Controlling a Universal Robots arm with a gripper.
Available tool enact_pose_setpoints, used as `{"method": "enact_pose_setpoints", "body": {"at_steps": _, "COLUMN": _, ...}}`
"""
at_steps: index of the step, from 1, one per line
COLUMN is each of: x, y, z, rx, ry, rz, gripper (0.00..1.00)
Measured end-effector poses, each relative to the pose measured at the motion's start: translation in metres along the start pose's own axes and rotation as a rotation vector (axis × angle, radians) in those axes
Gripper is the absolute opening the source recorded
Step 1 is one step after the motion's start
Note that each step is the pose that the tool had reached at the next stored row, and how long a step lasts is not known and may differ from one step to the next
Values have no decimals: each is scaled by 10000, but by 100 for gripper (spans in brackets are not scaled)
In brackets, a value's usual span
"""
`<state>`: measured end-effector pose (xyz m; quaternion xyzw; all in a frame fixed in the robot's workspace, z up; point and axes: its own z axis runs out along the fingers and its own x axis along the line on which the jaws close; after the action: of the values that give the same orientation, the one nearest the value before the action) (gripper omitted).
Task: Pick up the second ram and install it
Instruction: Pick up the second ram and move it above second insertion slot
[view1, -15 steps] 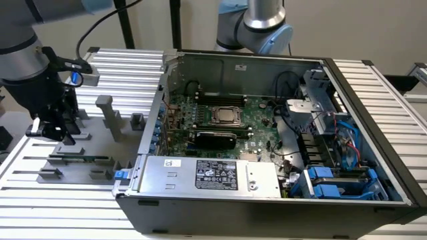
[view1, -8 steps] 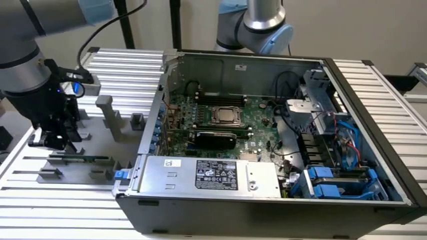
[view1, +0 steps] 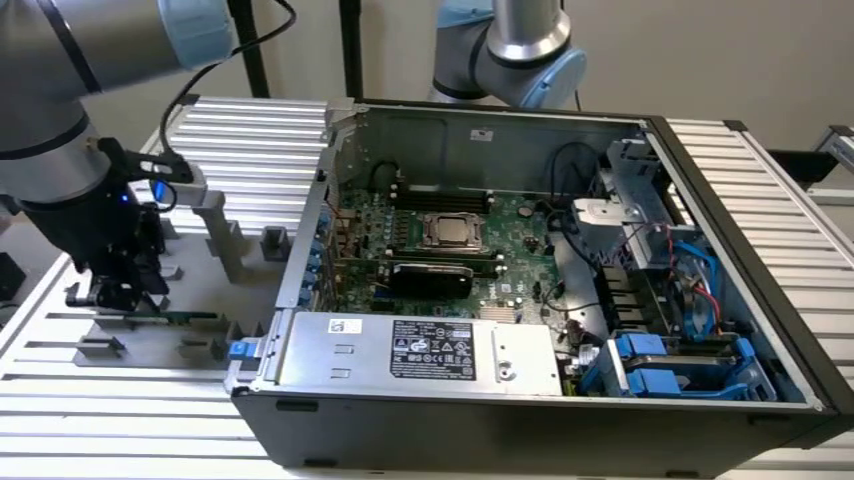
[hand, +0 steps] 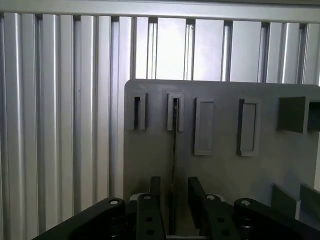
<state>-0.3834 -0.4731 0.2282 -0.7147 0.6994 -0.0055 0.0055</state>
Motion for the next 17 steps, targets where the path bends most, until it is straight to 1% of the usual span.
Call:
{"method": "enact_pose_setpoints", "body": {"at_steps": 10, "x": 0, "y": 2, "z": 181, "rx": -1, "ry": 1, "rz": 0, "gripper": 100}}
{"method": "enact_pose_setpoints", "body": {"at_steps": 14, "x": -12, "y": 2, "z": 231, "rx": -1, "ry": 0, "rz": 20, "gripper": 100}}
{"method": "enact_pose_setpoints", "body": {"at_steps": 16, "x": -17, "y": 4, "z": 241, "rx": -25, "ry": 0, "rz": 43, "gripper": 100}}
{"method": "enact_pose_setpoints", "body": {"at_steps": 17, "x": -18, "y": 7, "z": 247, "rx": -57, "ry": 0, "rz": 56, "gripper": 100}}
